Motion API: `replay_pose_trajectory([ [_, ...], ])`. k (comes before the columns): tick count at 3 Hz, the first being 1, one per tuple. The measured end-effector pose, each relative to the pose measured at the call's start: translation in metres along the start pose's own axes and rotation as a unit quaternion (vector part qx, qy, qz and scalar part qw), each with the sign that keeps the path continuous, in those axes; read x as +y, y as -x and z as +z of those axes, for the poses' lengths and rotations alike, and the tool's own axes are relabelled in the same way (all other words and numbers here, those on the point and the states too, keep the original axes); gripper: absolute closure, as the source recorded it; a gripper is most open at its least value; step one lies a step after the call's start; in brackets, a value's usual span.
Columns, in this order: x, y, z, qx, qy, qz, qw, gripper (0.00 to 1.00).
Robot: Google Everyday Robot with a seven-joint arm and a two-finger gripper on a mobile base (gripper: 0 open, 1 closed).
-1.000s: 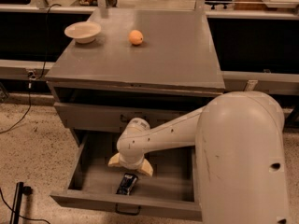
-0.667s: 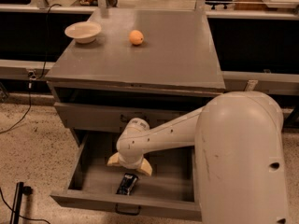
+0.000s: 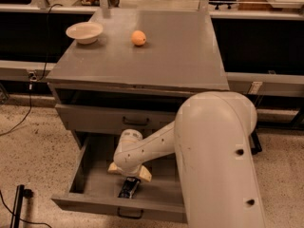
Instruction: Pick rxbar blueberry from middle drawer and place on counter
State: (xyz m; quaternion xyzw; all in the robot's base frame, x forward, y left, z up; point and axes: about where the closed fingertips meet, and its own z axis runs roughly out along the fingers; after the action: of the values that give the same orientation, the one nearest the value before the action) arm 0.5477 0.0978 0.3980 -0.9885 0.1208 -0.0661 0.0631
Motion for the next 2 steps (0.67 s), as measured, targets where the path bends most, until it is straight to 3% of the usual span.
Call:
replay_pose_trajectory([
  [1,-0.003,0.0,0.028,0.006,0.004,0.001,1.0,0.0],
  [2,-0.004,-0.001,0.039,-0.012,-0.014,0.016,0.9997,0.0],
])
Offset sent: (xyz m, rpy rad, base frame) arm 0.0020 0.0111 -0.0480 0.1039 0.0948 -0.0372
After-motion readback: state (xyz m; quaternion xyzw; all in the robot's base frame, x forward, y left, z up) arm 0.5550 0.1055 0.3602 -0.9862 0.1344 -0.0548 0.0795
